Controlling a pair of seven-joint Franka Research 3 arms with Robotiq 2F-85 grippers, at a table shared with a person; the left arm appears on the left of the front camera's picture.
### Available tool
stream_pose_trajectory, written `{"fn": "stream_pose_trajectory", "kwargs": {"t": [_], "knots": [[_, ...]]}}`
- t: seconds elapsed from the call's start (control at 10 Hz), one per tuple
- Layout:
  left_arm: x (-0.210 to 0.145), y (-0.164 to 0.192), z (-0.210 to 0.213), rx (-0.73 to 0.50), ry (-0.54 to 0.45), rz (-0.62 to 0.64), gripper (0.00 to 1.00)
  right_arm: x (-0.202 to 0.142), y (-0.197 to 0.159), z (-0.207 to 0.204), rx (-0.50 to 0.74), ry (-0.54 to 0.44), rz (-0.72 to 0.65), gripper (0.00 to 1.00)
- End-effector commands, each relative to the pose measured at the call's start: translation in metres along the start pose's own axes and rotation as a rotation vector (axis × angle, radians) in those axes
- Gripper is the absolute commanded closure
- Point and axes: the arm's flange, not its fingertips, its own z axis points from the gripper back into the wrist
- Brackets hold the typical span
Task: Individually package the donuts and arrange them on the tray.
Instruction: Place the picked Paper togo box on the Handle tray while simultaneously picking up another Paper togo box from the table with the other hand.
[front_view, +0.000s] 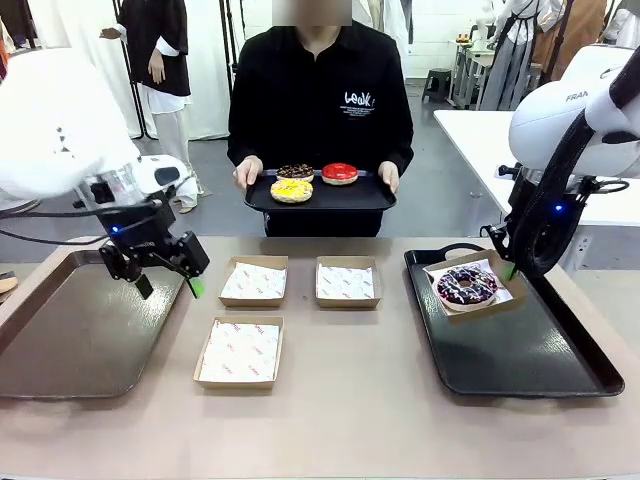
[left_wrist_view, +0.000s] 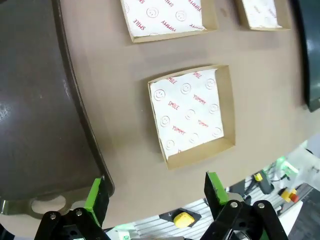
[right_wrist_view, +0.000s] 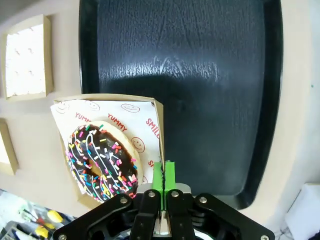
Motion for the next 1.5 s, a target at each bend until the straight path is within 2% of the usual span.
{"fn": "stream_pose_trajectory", "kwargs": {"t": [0.0,0.5,0.6,0.7,1.4], "knots": [[0.002,-0.015,-0.019,0.076,-0.034,0.008,0.0,0.0,0.002,0.001,-0.001,-0.001,-0.002,0.99],[0.002,-0.037,-0.071,0.145,-0.037,0.04,0.0,0.0,0.002,0.001,-0.001,-0.001,-0.002,0.99],[-0.002,-0.04,-0.069,0.097,-0.036,0.037,0.0,0.0,0.002,0.001,-0.001,-0.001,-0.002,0.99],[-0.001,-0.029,-0.064,0.12,-0.017,0.007,0.0,0.0,0.002,0.001,-0.001,-0.001,-0.002,0.99],[0.001,-0.028,-0.068,0.114,-0.017,0.022,0.0,0.0,0.002,0.0,-0.001,0.001,0.004,0.99]]}}
